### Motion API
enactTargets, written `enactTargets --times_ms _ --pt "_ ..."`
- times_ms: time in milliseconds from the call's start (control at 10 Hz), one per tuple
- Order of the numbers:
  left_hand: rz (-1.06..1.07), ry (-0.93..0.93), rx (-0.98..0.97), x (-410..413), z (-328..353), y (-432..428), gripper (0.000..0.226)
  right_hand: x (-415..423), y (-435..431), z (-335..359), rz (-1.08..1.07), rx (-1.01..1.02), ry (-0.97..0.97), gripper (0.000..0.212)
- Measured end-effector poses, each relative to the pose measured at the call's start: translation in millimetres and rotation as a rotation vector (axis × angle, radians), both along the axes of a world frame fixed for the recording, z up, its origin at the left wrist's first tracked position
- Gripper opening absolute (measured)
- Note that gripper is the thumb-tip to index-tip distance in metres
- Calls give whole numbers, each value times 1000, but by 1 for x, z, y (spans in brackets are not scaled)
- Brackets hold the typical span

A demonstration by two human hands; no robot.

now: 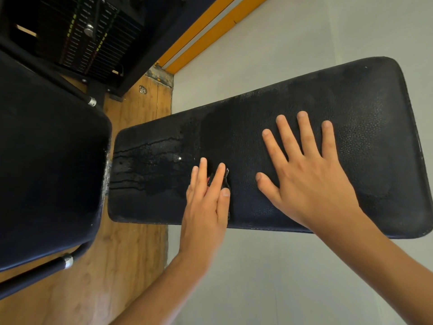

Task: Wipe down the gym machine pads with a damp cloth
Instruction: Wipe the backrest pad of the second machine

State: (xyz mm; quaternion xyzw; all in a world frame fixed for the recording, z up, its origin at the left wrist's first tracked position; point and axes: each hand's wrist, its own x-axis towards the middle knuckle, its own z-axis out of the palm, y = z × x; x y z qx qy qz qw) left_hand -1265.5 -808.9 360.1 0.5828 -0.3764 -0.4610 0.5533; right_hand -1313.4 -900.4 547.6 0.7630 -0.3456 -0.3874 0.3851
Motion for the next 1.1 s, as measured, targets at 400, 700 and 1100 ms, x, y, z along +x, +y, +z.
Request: enactTargets --times_ms 400,700,1100 --pt "29 49 0 19 4 -50 48 0 -1 -2 3 1 5 79" --pt "21 30 -44 24 0 -53 49 0 -1 -3 10 -6 1 79" --pt "68 33 -74 28 4 -84 46 3 -2 -4 -2 0 9 79"
